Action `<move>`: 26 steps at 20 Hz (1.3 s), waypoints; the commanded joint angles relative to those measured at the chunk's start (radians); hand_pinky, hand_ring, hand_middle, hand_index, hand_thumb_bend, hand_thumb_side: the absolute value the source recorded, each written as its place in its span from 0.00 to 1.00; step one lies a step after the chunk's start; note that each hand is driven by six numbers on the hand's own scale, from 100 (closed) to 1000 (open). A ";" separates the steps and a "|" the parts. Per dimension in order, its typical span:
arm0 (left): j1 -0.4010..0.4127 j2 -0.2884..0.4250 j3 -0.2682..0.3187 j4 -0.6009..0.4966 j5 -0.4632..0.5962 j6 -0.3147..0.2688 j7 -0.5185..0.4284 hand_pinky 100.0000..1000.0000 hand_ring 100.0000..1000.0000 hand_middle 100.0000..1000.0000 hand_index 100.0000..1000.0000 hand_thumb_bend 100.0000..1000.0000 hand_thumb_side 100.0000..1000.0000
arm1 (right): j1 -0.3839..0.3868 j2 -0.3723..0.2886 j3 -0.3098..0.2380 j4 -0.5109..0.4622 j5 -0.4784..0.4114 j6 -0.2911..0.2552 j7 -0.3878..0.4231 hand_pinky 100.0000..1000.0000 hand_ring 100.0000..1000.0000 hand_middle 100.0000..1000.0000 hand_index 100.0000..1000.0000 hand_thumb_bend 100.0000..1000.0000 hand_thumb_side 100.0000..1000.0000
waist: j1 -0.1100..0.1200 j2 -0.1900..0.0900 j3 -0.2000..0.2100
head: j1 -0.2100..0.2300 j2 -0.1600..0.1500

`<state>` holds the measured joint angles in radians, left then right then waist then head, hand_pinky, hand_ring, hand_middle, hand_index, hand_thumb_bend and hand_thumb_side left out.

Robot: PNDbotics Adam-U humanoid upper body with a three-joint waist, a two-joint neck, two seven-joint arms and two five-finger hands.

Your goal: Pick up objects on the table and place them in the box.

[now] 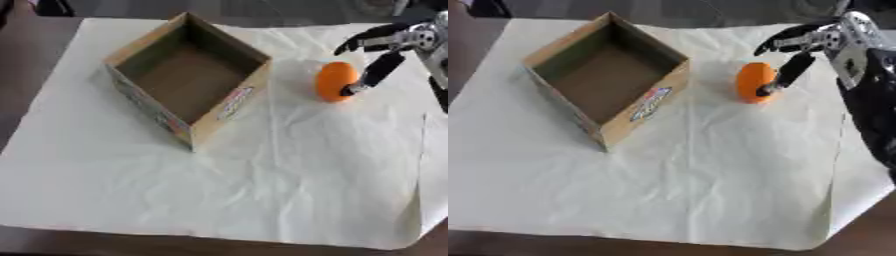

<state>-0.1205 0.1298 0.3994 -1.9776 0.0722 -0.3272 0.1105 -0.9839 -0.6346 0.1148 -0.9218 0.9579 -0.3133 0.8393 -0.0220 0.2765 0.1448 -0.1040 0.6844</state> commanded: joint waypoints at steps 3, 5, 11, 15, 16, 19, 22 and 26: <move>-0.003 0.002 0.009 -0.022 -0.003 0.005 -0.001 0.31 0.37 0.61 0.66 0.00 0.71 | -0.014 -0.003 0.008 0.024 0.032 -0.023 -0.015 0.89 0.95 0.94 1.00 0.46 0.48 | 0.002 -0.012 0.007 | -0.001 -0.006; -0.002 -0.001 0.008 -0.022 -0.003 0.007 -0.002 0.31 0.37 0.61 0.66 0.00 0.71 | -0.014 0.006 0.009 0.037 0.044 -0.018 -0.034 0.89 0.93 0.93 1.00 0.45 0.50 | 0.003 -0.009 0.009 | -0.001 -0.007; -0.003 -0.005 0.009 -0.022 -0.003 0.008 -0.003 0.31 0.37 0.61 0.66 0.00 0.71 | -0.019 0.026 0.017 0.075 0.098 -0.002 -0.107 0.84 0.86 0.89 0.96 0.35 0.44 | 0.004 -0.003 0.015 | -0.001 -0.007; -0.003 -0.005 0.010 -0.022 -0.004 0.007 -0.004 0.31 0.37 0.61 0.65 0.00 0.71 | -0.022 0.025 0.016 0.073 0.145 0.019 -0.203 0.78 0.81 0.80 0.86 0.02 0.08 | 0.004 -0.001 0.016 | -0.001 -0.005; -0.003 -0.006 0.011 -0.022 -0.004 0.007 -0.004 0.31 0.37 0.61 0.65 0.00 0.71 | -0.022 0.024 0.014 0.068 0.149 0.025 -0.229 0.76 0.80 0.75 0.82 0.00 0.01 | 0.004 -0.001 0.016 | 0.000 -0.005; -0.003 -0.006 0.011 -0.022 -0.005 0.008 -0.006 0.31 0.37 0.60 0.65 0.00 0.71 | -0.016 0.017 0.010 0.038 0.129 0.040 -0.287 0.73 0.77 0.68 0.77 0.00 0.00 | 0.004 -0.001 0.014 | 0.001 -0.005; -0.003 -0.005 0.011 -0.022 -0.006 0.009 -0.008 0.31 0.37 0.60 0.65 0.00 0.71 | -0.010 0.004 0.010 -0.004 0.078 0.050 -0.291 0.70 0.75 0.64 0.73 0.00 0.00 | 0.002 -0.002 0.012 | 0.002 -0.005; -0.004 -0.005 0.012 -0.022 -0.009 0.012 -0.011 0.31 0.37 0.60 0.65 0.00 0.71 | -0.011 -0.005 0.009 -0.064 0.016 0.064 -0.261 0.68 0.74 0.63 0.72 0.00 0.00 | 0.000 -0.004 0.009 | 0.003 -0.007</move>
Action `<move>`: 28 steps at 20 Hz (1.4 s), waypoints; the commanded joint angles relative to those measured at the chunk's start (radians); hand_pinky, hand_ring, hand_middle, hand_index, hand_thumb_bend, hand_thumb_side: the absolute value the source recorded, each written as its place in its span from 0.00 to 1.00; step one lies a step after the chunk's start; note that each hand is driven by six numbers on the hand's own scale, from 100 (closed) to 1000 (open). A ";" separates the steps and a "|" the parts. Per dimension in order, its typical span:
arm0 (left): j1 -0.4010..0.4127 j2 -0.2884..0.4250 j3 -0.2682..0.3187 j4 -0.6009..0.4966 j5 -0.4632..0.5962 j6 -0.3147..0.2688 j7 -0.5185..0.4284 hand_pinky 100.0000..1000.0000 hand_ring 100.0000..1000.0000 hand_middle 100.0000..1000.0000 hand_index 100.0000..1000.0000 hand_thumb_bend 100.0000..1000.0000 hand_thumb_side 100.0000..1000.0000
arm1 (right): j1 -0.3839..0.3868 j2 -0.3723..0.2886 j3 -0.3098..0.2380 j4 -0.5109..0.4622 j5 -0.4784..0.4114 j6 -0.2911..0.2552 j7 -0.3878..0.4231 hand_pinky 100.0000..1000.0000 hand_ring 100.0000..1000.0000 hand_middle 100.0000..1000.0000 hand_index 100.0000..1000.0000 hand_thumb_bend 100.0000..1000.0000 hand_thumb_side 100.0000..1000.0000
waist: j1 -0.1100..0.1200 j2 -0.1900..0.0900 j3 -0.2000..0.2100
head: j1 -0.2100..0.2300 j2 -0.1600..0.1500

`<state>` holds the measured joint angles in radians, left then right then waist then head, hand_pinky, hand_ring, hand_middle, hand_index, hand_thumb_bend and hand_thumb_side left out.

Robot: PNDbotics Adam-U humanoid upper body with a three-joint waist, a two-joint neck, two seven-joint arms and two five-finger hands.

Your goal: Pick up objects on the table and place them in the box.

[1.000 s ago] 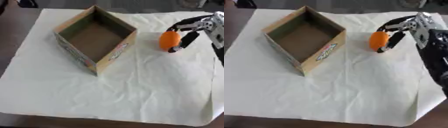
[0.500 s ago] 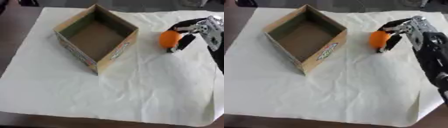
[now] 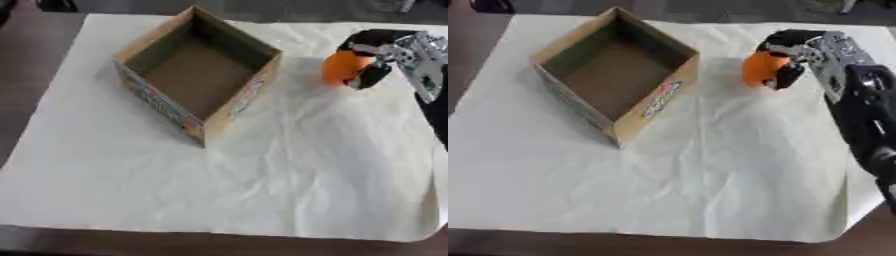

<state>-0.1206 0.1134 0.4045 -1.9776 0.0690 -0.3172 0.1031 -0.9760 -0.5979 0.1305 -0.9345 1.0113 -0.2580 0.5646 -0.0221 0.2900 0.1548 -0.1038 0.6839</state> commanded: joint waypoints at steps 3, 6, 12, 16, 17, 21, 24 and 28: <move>-0.004 0.013 0.007 -0.022 -0.008 0.002 -0.004 0.31 0.37 0.60 0.65 0.00 0.71 | -0.025 -0.042 -0.011 -0.096 -0.080 0.022 0.032 0.66 0.72 0.59 0.69 0.00 0.00 | -0.001 -0.020 -0.001 | 0.004 -0.006; -0.004 0.013 0.008 -0.022 -0.008 0.003 -0.003 0.31 0.37 0.60 0.65 0.00 0.71 | -0.036 -0.038 -0.021 -0.139 -0.113 0.046 0.031 0.64 0.71 0.58 0.66 0.00 0.01 | -0.001 -0.022 -0.001 | 0.004 -0.007; -0.004 0.013 0.007 -0.022 -0.007 0.004 -0.002 0.30 0.37 0.60 0.65 0.00 0.71 | -0.073 -0.020 -0.021 -0.229 -0.151 0.091 -0.005 0.62 0.68 0.59 0.62 0.00 0.08 | -0.001 -0.025 0.000 | 0.003 -0.007; -0.004 0.012 0.006 -0.022 -0.006 0.005 -0.004 0.30 0.37 0.60 0.65 0.00 0.71 | -0.116 0.016 -0.002 -0.292 -0.153 0.136 -0.027 0.61 0.68 0.59 0.59 0.00 0.13 | 0.000 -0.026 0.003 | -0.001 -0.007; -0.004 0.012 0.005 -0.022 -0.005 0.005 -0.004 0.30 0.37 0.60 0.65 0.00 0.71 | -0.130 0.030 0.003 -0.302 -0.144 0.156 -0.031 0.61 0.67 0.59 0.57 0.00 0.13 | 0.000 -0.027 0.004 | -0.002 -0.006; -0.004 0.011 0.002 -0.022 -0.003 0.005 -0.008 0.31 0.37 0.60 0.65 0.00 0.71 | -0.180 0.097 0.034 -0.312 -0.098 0.235 -0.056 0.62 0.67 0.60 0.57 0.00 0.13 | 0.004 -0.029 0.013 | -0.004 -0.006; -0.005 0.012 0.002 -0.022 0.001 0.002 -0.006 0.31 0.37 0.60 0.65 0.00 0.71 | -0.208 0.142 0.053 -0.299 -0.074 0.265 -0.065 0.62 0.68 0.61 0.57 0.00 0.13 | 0.006 -0.030 0.019 | -0.006 -0.008; -0.007 0.012 -0.002 -0.022 0.005 0.003 -0.009 0.31 0.37 0.60 0.65 0.00 0.71 | -0.233 0.210 0.071 -0.255 -0.051 0.281 -0.071 0.62 0.68 0.61 0.58 0.00 0.13 | 0.009 -0.032 0.023 | -0.008 -0.013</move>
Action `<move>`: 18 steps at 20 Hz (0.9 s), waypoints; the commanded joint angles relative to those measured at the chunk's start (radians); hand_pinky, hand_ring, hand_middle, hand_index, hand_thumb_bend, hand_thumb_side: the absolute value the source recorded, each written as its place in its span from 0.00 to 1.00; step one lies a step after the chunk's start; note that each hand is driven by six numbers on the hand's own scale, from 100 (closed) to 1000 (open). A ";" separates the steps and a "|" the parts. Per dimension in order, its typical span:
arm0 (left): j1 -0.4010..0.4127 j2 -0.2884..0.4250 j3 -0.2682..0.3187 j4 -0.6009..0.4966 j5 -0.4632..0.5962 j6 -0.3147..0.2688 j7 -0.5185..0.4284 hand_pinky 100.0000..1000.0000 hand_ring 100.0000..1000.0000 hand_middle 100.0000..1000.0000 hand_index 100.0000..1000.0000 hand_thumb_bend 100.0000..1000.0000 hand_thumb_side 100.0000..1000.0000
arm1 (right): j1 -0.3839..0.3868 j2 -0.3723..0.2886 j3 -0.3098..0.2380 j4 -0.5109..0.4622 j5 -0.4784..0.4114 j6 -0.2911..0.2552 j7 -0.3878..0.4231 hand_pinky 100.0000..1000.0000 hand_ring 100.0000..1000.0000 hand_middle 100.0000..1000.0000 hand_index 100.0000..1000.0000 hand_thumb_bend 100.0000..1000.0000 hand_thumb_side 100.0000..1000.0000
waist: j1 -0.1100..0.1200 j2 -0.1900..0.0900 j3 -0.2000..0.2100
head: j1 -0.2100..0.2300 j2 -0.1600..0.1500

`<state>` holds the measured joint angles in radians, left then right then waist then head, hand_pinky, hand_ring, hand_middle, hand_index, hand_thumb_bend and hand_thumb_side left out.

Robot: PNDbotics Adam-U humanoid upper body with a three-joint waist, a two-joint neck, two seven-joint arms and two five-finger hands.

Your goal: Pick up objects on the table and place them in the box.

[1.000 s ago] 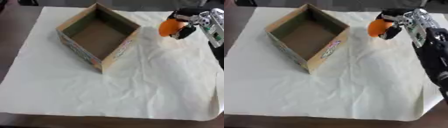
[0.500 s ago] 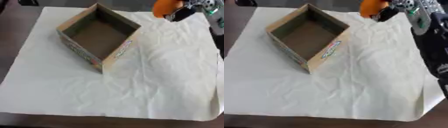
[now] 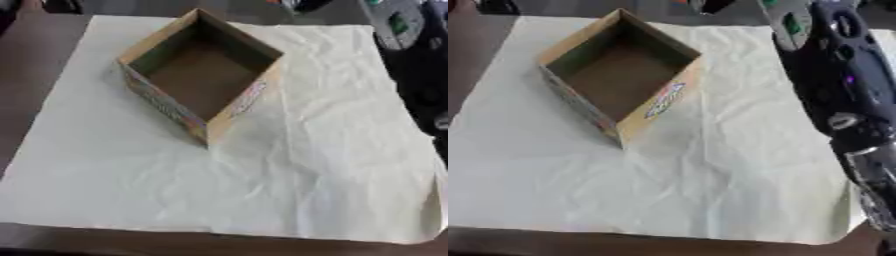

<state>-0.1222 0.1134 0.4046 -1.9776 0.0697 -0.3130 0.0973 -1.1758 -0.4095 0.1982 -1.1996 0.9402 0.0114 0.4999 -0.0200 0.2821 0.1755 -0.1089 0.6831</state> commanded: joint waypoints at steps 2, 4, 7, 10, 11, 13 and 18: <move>-0.006 0.011 -0.003 -0.022 0.006 -0.002 -0.004 0.31 0.37 0.60 0.65 0.00 0.71 | -0.040 0.048 0.008 0.035 0.026 0.019 -0.010 0.62 0.68 0.61 0.58 0.00 0.13 | 0.010 -0.024 0.004 | -0.005 -0.013; -0.005 0.011 -0.004 -0.022 0.007 -0.003 -0.005 0.31 0.36 0.60 0.65 0.00 0.71 | -0.045 0.072 0.015 0.071 0.053 0.029 -0.015 0.62 0.68 0.60 0.58 0.00 0.13 | 0.013 -0.024 0.006 | -0.009 -0.014; -0.004 0.009 -0.005 -0.022 0.009 -0.003 -0.008 0.31 0.36 0.60 0.65 0.00 0.71 | -0.049 0.101 0.018 0.133 0.090 0.038 -0.028 0.62 0.68 0.60 0.57 0.00 0.13 | 0.015 -0.022 0.007 | -0.015 -0.018; -0.004 0.007 -0.006 -0.022 0.011 -0.003 -0.009 0.30 0.36 0.60 0.65 0.00 0.71 | -0.050 0.121 0.016 0.181 0.114 0.038 -0.042 0.62 0.68 0.60 0.57 0.00 0.13 | 0.018 -0.020 0.007 | -0.018 -0.023; -0.004 0.007 -0.006 -0.022 0.011 -0.003 -0.009 0.30 0.36 0.60 0.65 0.00 0.71 | -0.050 0.123 0.016 0.188 0.118 0.036 -0.046 0.62 0.68 0.60 0.57 0.00 0.13 | 0.018 -0.020 0.007 | -0.018 -0.023; -0.004 0.007 -0.006 -0.022 0.011 -0.003 -0.010 0.30 0.36 0.60 0.65 0.00 0.71 | -0.051 0.126 0.014 0.197 0.122 0.032 -0.052 0.62 0.68 0.60 0.57 0.00 0.13 | 0.018 -0.020 0.007 | -0.018 -0.024; -0.003 0.002 -0.006 -0.022 0.011 -0.003 -0.013 0.30 0.36 0.60 0.64 0.00 0.71 | -0.043 0.167 0.038 0.252 0.141 0.014 -0.037 0.62 0.69 0.60 0.57 0.00 0.13 | 0.020 -0.011 0.011 | -0.026 -0.033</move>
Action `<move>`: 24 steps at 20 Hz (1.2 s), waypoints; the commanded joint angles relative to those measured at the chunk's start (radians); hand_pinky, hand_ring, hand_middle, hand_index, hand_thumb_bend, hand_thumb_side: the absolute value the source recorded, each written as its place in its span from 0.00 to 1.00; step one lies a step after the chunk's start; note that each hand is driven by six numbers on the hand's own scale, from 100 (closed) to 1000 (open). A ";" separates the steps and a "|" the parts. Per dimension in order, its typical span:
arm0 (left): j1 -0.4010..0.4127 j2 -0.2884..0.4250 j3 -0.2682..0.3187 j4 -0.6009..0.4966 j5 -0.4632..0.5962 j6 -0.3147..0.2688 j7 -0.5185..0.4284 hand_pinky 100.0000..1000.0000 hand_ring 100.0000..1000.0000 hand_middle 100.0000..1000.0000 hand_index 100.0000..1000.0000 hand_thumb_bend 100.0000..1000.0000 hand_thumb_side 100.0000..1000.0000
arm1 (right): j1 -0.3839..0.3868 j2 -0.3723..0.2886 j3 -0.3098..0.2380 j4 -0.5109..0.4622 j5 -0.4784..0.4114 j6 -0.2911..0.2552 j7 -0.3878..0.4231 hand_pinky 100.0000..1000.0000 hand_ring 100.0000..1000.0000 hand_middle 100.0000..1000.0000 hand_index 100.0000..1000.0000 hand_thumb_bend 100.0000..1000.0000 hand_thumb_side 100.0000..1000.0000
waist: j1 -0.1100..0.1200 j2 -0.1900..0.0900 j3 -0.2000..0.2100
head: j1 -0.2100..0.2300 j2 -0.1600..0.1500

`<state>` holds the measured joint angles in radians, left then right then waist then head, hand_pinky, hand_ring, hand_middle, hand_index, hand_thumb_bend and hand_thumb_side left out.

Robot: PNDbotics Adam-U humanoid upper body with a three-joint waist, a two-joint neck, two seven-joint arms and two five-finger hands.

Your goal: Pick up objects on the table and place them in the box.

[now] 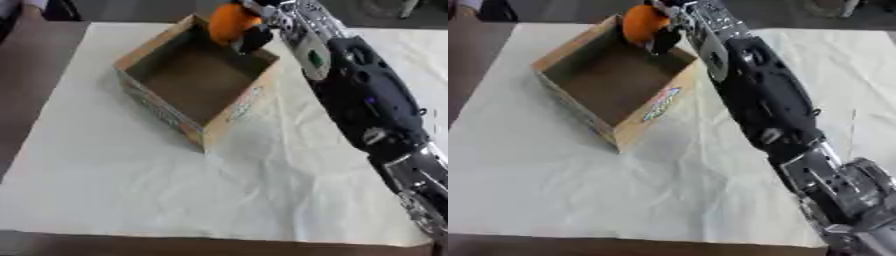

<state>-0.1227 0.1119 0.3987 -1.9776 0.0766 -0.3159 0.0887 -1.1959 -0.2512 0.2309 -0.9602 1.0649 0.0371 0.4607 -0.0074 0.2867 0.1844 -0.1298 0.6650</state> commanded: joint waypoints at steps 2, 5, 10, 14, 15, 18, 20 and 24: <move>-0.003 0.003 0.000 -0.022 0.004 0.000 -0.005 0.30 0.36 0.60 0.64 0.00 0.71 | -0.023 0.019 0.010 0.026 0.018 -0.025 0.005 0.61 0.68 0.60 0.57 0.00 0.13 | 0.006 -0.013 0.003 | -0.006 -0.015; -0.004 0.001 0.000 -0.022 0.004 0.000 -0.006 0.30 0.36 0.60 0.64 0.00 0.71 | -0.025 0.033 0.017 0.037 0.018 -0.040 0.011 0.61 0.68 0.60 0.57 0.00 0.13 | 0.005 -0.011 0.005 | -0.007 -0.016; -0.005 -0.001 0.000 -0.022 0.005 0.002 -0.008 0.30 0.36 0.60 0.64 0.00 0.71 | -0.032 0.054 0.027 0.072 0.028 -0.059 0.035 0.62 0.69 0.61 0.57 0.00 0.13 | 0.001 -0.007 0.009 | -0.009 -0.016; -0.006 -0.003 -0.002 -0.022 0.006 0.004 -0.011 0.29 0.35 0.60 0.64 0.00 0.71 | -0.046 0.080 0.020 0.119 0.065 -0.062 0.048 0.63 0.71 0.65 0.60 0.00 0.12 | 0.000 -0.005 0.012 | -0.012 -0.015; -0.006 -0.003 -0.002 -0.022 0.007 0.004 -0.011 0.29 0.35 0.60 0.64 0.00 0.71 | -0.051 0.088 0.016 0.136 0.078 -0.059 0.049 0.63 0.72 0.66 0.61 0.00 0.12 | 0.000 -0.005 0.013 | -0.014 -0.016; -0.007 -0.005 -0.002 -0.022 0.007 0.004 -0.013 0.29 0.35 0.60 0.64 0.00 0.71 | -0.063 0.112 0.000 0.183 0.119 -0.060 0.057 0.65 0.74 0.73 0.72 0.00 0.08 | 0.000 -0.003 0.017 | -0.017 -0.019; -0.007 -0.006 -0.002 -0.022 0.008 0.004 -0.013 0.29 0.35 0.60 0.64 0.00 0.71 | -0.069 0.123 -0.007 0.204 0.144 -0.077 0.075 0.65 0.77 0.77 0.78 0.00 0.01 | 0.000 -0.001 0.018 | -0.019 -0.018; -0.007 -0.007 -0.001 -0.022 0.008 0.005 -0.014 0.29 0.35 0.60 0.64 0.00 0.71 | -0.076 0.132 -0.019 0.205 0.168 -0.125 0.117 0.69 0.81 0.83 0.86 0.00 0.31 | 0.000 -0.001 0.018 | -0.022 -0.015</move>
<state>-0.1238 0.0954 0.3985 -1.9776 0.0782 -0.3100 0.0773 -1.2413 -0.1176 0.2220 -0.7453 1.2213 -0.0739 0.5666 -0.0118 0.3021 0.1998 -0.1480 0.6572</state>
